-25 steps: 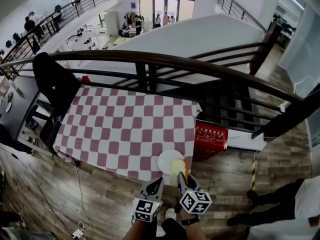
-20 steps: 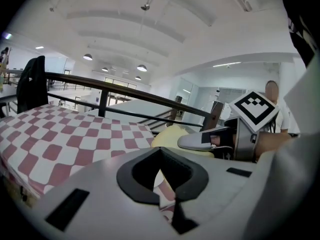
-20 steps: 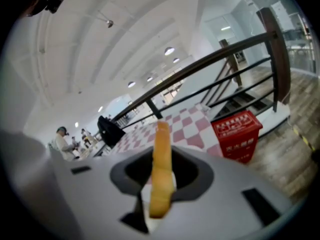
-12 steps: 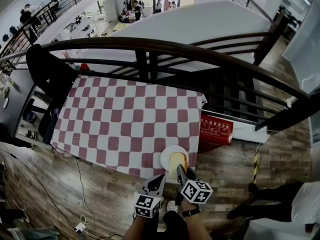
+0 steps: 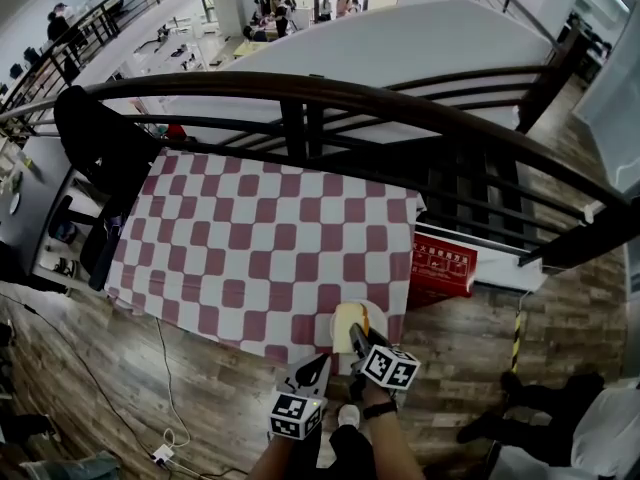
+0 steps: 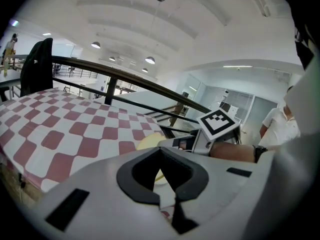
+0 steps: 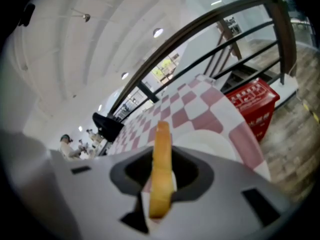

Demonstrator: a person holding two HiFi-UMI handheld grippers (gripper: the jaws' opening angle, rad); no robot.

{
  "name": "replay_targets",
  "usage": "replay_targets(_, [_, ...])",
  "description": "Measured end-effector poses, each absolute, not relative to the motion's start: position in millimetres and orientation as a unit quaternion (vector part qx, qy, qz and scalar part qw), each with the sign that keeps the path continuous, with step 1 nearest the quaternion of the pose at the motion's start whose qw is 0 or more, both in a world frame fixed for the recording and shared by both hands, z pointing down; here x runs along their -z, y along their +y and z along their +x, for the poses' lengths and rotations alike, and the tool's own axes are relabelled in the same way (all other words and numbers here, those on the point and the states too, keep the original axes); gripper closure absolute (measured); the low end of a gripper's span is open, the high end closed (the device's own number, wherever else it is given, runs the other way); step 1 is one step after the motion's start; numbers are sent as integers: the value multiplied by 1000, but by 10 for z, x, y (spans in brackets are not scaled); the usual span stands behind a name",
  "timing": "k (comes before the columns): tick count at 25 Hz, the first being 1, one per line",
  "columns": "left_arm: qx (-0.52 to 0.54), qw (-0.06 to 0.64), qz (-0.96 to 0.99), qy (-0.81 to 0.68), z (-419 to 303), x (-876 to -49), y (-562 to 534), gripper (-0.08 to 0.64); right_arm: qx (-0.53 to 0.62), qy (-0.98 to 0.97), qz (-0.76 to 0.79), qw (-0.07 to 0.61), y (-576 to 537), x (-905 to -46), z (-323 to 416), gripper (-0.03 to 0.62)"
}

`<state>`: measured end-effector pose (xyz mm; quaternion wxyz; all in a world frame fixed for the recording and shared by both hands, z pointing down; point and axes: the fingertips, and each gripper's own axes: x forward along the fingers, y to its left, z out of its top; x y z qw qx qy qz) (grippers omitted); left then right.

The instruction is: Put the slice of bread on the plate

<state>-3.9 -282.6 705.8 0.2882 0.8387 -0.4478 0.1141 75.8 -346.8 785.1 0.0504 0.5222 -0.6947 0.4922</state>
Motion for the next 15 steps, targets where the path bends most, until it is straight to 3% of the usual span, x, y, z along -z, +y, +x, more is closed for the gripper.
replay_targets(6, [-117,287,839,-447,-37,-7047,-2887,543,-424,-712,538,155,-3591,-8058,870,483])
replay_targets(12, [-117,280,848,-434,118,-6966,-2889,543,-397,-706,551,201,-3606,-8182,1019,443])
replay_targets(15, [-119,273,853,-428,190,-6905,-2872,543,-377,-688,565,256,-3579,-8298,1148,411])
